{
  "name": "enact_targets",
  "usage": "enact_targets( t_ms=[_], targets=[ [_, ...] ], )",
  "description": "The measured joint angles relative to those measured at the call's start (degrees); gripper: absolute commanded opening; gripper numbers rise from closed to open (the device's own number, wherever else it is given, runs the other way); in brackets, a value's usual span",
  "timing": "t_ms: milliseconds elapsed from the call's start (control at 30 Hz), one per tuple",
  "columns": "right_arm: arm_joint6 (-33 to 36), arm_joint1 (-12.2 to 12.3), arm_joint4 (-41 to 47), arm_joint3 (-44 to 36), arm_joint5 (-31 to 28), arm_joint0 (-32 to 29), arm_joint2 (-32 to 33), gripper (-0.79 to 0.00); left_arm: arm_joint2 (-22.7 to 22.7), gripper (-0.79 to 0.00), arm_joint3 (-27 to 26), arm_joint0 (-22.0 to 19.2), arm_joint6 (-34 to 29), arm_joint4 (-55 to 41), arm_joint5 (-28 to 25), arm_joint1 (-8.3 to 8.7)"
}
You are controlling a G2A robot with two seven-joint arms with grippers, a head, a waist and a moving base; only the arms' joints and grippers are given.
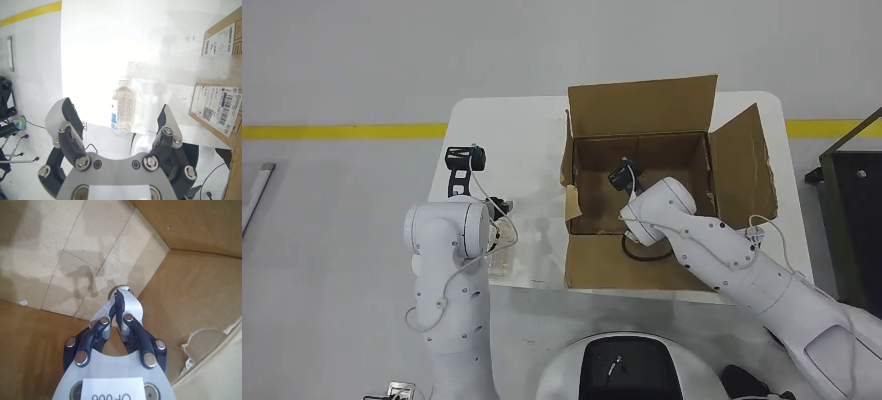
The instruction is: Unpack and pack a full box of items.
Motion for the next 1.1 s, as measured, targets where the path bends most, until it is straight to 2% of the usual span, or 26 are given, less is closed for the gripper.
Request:
enact_targets(
  t_ms=[133,167,200,233,467,733,833,867,933,1000,1100],
  targets=[
    [1.6,0.6,-1.8,-1.6,-0.7,-1.2,3.1,-0.751,0.0,0.000,0.0,0.0,0.0,0.0,0.0,0.00],
    [2.1,0.8,-2.1,-1.8,-1.1,-1.6,3.8,-0.690,0.0,0.000,0.0,0.0,0.0,0.0,0.0,0.00],
    [2.8,1.0,-2.8,-2.3,-1.7,-2.0,4.7,-0.539,0.0,0.000,0.0,0.0,0.0,0.0,0.0,0.00],
    [3.1,1.1,-3.3,-2.7,-2.2,-2.3,5.2,-0.489,0.0,0.000,0.0,0.0,0.0,0.0,0.0,0.00],
    [3.2,1.4,-4.8,-3.1,-5.1,-4.3,7.7,-0.446,0.0,0.000,0.0,0.0,0.0,0.0,0.0,0.00],
    [3.2,0.6,-5.4,-1.5,-6.0,-4.8,7.7,-0.422,0.0,0.000,0.0,0.0,0.0,0.0,0.0,0.00],
    [3.2,0.2,-5.4,-1.2,-6.3,-4.7,7.7,-0.400,0.0,0.000,0.0,0.0,0.0,0.0,0.0,0.00],
    [3.0,0.1,-5.2,-1.2,-6.4,-4.8,7.7,-0.360,0.0,0.000,0.0,0.0,0.0,0.0,0.0,0.00],
    [2.6,-0.1,-5.1,-1.0,-6.6,-4.9,7.9,-0.385,0.0,0.000,0.0,0.0,0.0,0.0,0.0,0.00],
    [2.4,-0.3,-5.5,-0.5,-6.6,-5.1,8.0,-0.345,0.0,0.000,0.0,0.0,0.0,0.0,0.0,0.00],
    [1.9,-0.6,-5.9,0.3,-6.7,-5.4,8.2,-0.339,0.0,0.000,0.0,0.0,0.0,0.0,0.0,0.00]
  ],
)
